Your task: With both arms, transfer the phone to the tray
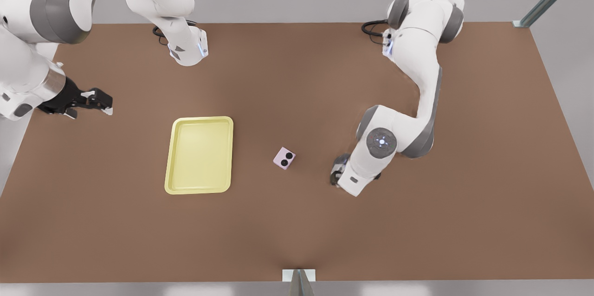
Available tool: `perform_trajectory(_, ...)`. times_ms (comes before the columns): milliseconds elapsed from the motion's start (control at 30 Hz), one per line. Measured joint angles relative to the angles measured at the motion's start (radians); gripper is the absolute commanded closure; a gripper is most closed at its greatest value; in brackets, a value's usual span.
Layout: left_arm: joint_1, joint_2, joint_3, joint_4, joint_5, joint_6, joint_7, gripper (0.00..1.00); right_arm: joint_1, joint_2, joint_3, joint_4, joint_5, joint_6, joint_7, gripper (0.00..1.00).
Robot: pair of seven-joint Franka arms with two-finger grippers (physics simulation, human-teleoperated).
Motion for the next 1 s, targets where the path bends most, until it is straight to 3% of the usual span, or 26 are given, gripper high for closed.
perform_trajectory(67,0.121,-0.197,0.030,-0.123,0.016,-0.105,0.059,0.00,0.095,0.014,0.028,-0.005,0.010,-0.008,0.031,0.00)
perform_trajectory(133,0.208,-0.447,-0.026,-0.352,0.063,-0.149,0.115,0.00,0.189,0.029,0.037,-0.041,0.017,0.006,0.077,0.00)
perform_trajectory(200,0.229,-0.526,-0.032,-0.389,0.091,-0.187,0.172,0.00,0.275,0.050,0.012,-0.114,0.028,0.048,0.133,0.00)
perform_trajectory(400,0.234,-0.538,-0.004,-0.391,0.124,-0.256,0.306,0.00,0.596,0.224,-0.145,-0.185,0.065,0.248,0.386,0.00)
perform_trajectory(1000,0.233,-0.499,0.018,-0.395,0.142,-0.297,0.518,0.00,0.712,0.552,-0.162,-0.185,0.302,0.697,1.142,0.00)
